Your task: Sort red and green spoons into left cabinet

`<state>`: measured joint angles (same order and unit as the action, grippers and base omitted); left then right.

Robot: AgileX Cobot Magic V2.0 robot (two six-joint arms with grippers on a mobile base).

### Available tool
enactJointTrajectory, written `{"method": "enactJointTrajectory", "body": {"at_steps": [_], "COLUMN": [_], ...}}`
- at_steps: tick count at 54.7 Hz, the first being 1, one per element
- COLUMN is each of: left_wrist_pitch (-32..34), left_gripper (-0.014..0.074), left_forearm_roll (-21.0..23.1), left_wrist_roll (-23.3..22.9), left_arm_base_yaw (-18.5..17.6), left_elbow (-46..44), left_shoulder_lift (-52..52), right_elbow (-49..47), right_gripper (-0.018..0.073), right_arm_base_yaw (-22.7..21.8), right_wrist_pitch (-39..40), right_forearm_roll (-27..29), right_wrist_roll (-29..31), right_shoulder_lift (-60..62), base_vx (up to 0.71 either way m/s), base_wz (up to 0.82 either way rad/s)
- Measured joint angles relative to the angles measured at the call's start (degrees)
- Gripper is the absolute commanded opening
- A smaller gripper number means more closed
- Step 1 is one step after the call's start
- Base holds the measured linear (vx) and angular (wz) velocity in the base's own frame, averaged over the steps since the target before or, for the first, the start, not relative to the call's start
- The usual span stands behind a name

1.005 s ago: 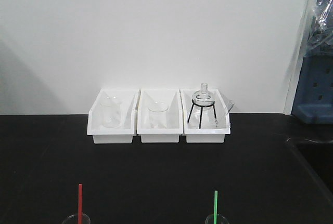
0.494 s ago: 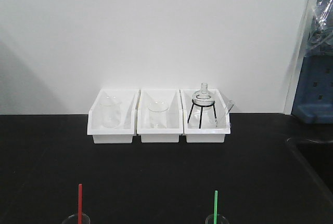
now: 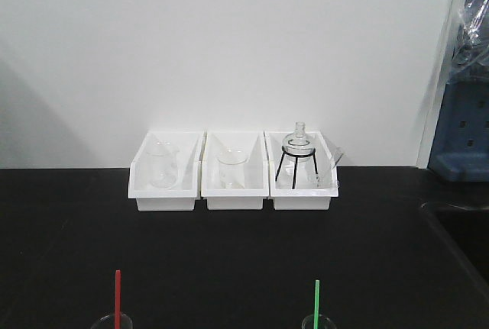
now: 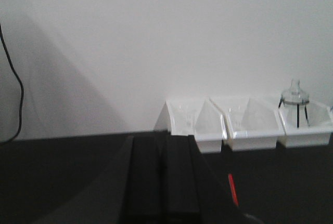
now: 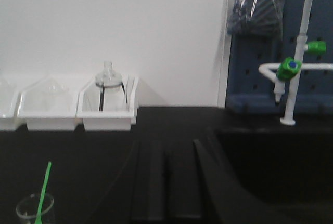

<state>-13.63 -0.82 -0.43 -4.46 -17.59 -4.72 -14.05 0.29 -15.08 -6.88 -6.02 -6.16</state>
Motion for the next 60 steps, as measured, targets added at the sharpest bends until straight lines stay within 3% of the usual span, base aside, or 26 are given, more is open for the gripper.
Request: {"method": "enactJointTrajectory", "body": {"at_steps": [18,28,43,49,60], "left_wrist_pitch": [-1.95,-2.26,-2.26,-2.26,-2.06], "left_gripper": [0.0048,0.0171,0.0435,0.0474,0.0479], "left_forearm_roll": [0.10,0.10,0.10,0.25,0.82], "left_wrist_roll": [0.43,0.43,0.43,0.43,0.43], "left_arm_base_yaw": [0.00,0.00,0.00,0.00,0.00], "left_elbow": [0.00,0.00,0.00,0.00,0.00], "left_shoulder_lift": [-2.85,-2.85,-2.85,-2.85,-4.82], "right_elbow": [-0.05,-0.17,-0.23,-0.23,-0.23], "right_gripper": [0.0060,0.0167,0.0414,0.0463,0.0468], "right_arm_base_yaw": [0.00,0.00,0.00,0.00,0.00], "right_wrist_pitch": [-0.33,0.32,1.43,1.62,7.56], "right_forearm_roll": [0.06,0.06,0.06,0.35,-0.10], "right_wrist_roll": [0.00,-1.29,-2.94,-3.20,-3.00], "right_shoulder_lift": [-6.07,-7.82,-9.35,-10.41,-15.15], "base_vx": [0.00,0.00,0.00,0.00,0.00], "base_wz": [0.00,0.00,0.00,0.00,0.00]}}
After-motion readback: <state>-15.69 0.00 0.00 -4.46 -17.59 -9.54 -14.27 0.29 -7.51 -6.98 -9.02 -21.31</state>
